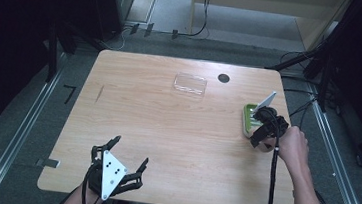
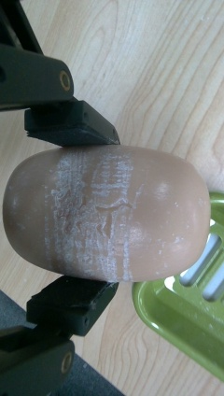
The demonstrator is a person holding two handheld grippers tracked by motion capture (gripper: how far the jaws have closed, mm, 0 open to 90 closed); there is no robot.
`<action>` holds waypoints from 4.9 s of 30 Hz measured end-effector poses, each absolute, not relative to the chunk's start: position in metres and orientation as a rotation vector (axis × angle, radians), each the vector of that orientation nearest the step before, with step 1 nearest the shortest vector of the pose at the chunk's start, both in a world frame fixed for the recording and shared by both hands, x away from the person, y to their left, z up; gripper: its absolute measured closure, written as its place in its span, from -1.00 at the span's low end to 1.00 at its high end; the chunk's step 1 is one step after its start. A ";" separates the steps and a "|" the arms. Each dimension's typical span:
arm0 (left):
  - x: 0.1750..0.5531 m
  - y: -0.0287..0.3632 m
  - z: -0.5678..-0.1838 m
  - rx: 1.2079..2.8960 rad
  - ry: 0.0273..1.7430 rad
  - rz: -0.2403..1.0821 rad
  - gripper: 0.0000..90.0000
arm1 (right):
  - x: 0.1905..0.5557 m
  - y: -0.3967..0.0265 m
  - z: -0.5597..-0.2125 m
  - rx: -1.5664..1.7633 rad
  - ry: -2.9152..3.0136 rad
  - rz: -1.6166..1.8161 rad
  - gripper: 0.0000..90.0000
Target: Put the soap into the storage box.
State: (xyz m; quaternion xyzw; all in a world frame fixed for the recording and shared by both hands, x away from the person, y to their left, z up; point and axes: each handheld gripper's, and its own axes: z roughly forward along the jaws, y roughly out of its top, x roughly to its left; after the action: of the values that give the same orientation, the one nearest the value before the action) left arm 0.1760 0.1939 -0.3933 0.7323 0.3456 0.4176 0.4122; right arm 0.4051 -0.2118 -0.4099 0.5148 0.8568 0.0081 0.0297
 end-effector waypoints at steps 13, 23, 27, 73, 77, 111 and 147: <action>0.176 0.194 -0.393 1.844 0.871 1.048 -0.78 | 0.417 -0.222 -0.409 1.659 2.586 0.038 -0.27; 0.176 0.194 -0.393 1.845 0.871 1.048 -0.78 | 0.429 -0.224 -0.407 1.692 2.557 0.067 -0.26; 0.176 0.194 -0.393 1.845 0.870 1.049 -0.78 | 0.433 -0.222 -0.406 1.703 2.548 0.082 -0.26; 0.176 0.195 -0.394 1.846 0.872 1.050 -0.78 | 0.479 -0.226 -0.420 1.869 2.412 0.186 -0.26; 0.176 0.195 -0.394 1.850 0.869 1.052 -0.78 | 0.481 -0.228 -0.424 1.891 2.394 0.181 -0.26; 0.176 0.194 -0.394 1.860 0.863 1.055 -0.78 | 0.493 -0.227 -0.443 1.935 2.379 0.189 -0.26; 0.176 0.194 -0.394 1.866 0.859 1.056 -0.78 | 0.493 -0.226 -0.448 1.951 2.385 0.191 -0.27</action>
State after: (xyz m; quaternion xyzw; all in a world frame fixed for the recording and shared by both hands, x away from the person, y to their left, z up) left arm 0.1757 0.1936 -0.3941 0.7390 0.3403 0.4181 0.4040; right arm 0.4929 -0.2265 -0.4478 0.6317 0.7722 0.0620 0.0273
